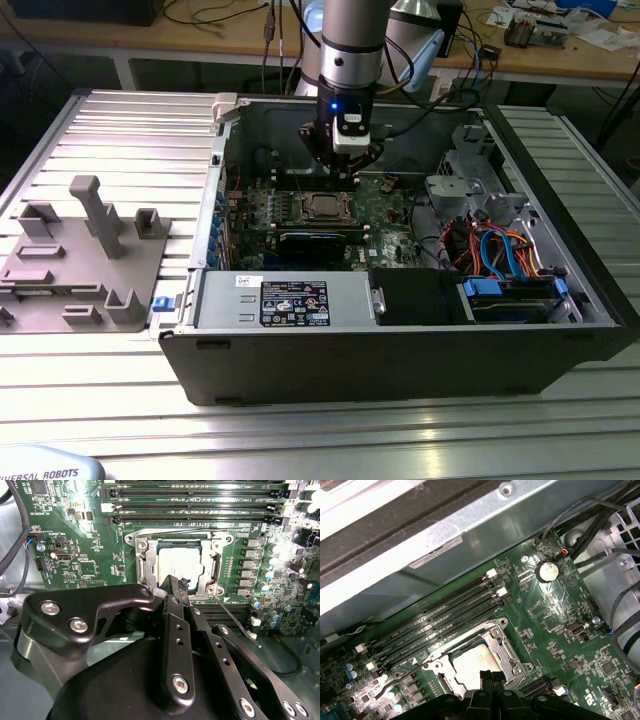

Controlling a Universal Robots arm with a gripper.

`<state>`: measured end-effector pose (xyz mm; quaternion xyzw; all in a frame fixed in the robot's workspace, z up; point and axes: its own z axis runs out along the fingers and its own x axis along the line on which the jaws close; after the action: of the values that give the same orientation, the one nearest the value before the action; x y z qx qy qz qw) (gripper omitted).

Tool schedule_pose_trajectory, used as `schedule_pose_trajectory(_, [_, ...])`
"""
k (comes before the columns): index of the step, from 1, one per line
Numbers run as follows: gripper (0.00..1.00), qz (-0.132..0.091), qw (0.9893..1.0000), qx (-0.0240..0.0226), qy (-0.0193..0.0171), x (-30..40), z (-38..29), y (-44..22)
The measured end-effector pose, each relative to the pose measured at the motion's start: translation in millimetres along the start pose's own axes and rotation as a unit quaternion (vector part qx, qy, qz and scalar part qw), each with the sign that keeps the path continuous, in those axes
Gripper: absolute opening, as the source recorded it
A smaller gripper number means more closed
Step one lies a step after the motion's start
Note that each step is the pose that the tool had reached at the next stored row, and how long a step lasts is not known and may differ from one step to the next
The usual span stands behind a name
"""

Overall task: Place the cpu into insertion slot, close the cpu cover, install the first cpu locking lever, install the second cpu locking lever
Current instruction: 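Install the first cpu locking lever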

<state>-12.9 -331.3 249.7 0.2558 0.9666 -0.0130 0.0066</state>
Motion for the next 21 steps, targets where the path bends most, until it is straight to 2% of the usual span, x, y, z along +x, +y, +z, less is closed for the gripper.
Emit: schedule_pose_trajectory(21, [0.11,-0.013,0.9999,-0.0003,-0.0003,0.0,0.0,0.0])
